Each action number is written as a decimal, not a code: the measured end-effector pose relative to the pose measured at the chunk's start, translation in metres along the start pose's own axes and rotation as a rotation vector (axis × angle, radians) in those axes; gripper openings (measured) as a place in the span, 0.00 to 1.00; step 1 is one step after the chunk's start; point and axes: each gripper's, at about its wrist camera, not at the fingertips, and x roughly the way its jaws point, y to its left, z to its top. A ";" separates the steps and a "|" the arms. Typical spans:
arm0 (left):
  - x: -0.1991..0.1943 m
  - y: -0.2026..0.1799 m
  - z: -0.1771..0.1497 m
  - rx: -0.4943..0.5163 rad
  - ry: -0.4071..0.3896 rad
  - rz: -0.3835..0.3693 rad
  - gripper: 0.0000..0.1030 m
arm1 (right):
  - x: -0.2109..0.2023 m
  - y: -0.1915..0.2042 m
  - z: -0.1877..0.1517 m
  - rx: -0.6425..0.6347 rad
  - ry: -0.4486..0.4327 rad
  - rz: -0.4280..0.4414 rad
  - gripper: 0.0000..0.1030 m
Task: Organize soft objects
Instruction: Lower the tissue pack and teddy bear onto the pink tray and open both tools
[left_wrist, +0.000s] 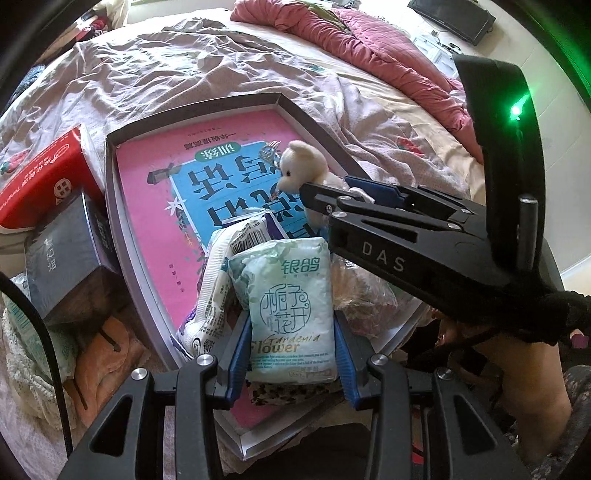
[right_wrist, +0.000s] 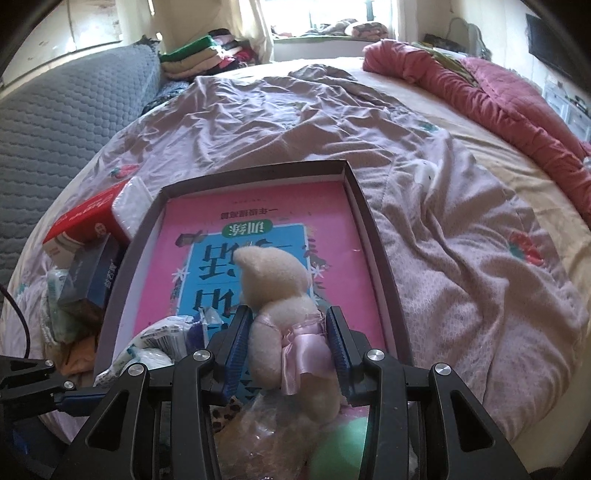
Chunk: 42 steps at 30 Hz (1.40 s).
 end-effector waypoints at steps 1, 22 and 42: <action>0.000 0.000 0.000 0.000 0.001 0.000 0.41 | 0.000 -0.001 0.000 0.007 0.001 0.002 0.41; 0.003 -0.003 0.001 0.006 0.008 0.020 0.42 | -0.026 -0.009 -0.009 0.073 -0.018 0.053 0.50; -0.004 -0.009 -0.002 0.016 0.003 0.052 0.47 | -0.073 -0.017 -0.017 0.114 -0.068 0.036 0.55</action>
